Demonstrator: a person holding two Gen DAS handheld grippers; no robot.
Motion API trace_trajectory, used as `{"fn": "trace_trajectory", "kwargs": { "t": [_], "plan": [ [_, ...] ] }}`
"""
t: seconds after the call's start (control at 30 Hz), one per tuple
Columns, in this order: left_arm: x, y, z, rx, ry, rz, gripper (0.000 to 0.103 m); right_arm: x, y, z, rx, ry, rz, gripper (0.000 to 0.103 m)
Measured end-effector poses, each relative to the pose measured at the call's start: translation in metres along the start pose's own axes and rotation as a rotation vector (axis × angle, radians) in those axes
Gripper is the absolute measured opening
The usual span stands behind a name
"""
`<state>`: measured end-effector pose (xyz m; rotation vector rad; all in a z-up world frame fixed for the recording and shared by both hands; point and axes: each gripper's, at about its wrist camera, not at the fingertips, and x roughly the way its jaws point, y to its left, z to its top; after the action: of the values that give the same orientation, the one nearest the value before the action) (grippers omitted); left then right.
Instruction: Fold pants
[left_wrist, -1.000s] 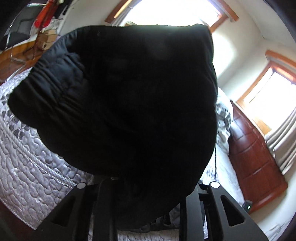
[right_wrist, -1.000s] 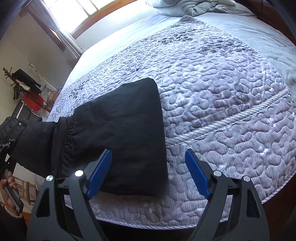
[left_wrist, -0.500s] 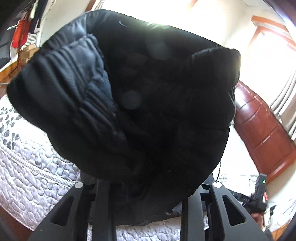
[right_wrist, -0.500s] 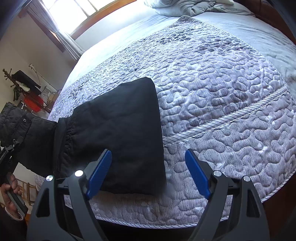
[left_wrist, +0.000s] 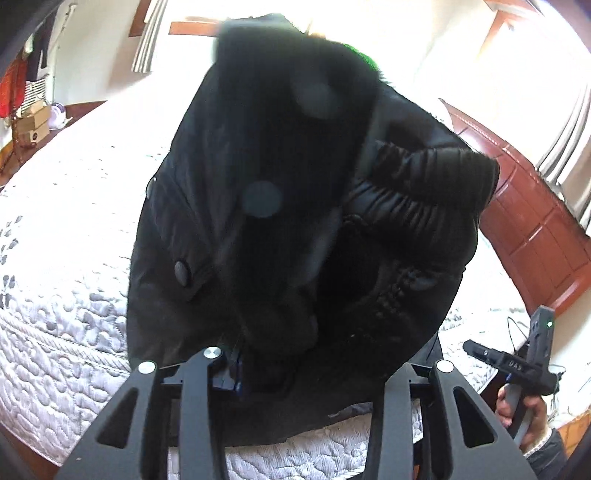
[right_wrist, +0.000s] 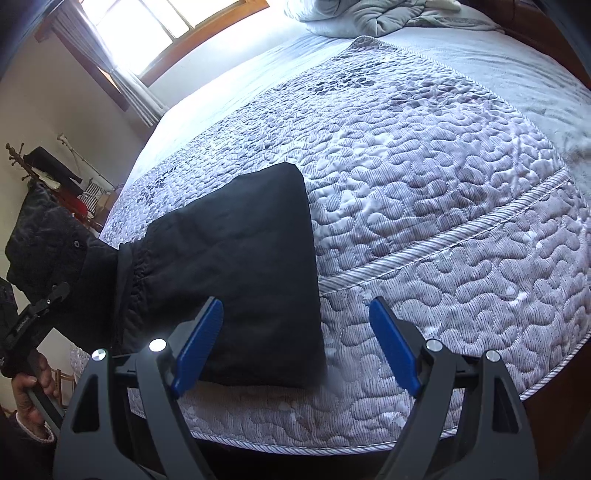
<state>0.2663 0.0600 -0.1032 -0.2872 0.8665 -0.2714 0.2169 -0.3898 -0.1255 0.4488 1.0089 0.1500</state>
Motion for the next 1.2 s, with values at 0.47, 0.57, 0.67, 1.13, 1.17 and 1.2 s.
{"fn": "trace_trajectory", "kwargs": {
  "t": [0.47,0.57,0.67,1.13,1.17,1.2],
  "plan": [
    [0.038,-0.039,-0.013,0.110,0.083,0.041,0.041,-0.003,-0.004,-0.002,0.013,-0.007,0.001,0.081],
    [0.054,-0.051,-0.021,0.137,0.114,0.052,0.043,-0.003,-0.004,-0.002,0.016,-0.008,0.001,0.082],
    [0.073,-0.069,-0.025,0.175,0.149,0.069,0.044,-0.003,-0.004,-0.002,0.017,-0.009,0.002,0.082],
    [0.103,-0.108,-0.024,0.285,0.225,0.101,0.066,0.000,0.001,-0.002,0.015,-0.002,0.014,0.084],
    [0.099,-0.106,-0.022,0.285,0.227,0.097,0.070,0.000,0.002,-0.002,0.015,-0.002,0.013,0.084],
    [0.098,-0.106,-0.020,0.282,0.231,0.088,0.072,0.000,0.004,-0.002,0.015,-0.002,0.014,0.084]
  ]
}}
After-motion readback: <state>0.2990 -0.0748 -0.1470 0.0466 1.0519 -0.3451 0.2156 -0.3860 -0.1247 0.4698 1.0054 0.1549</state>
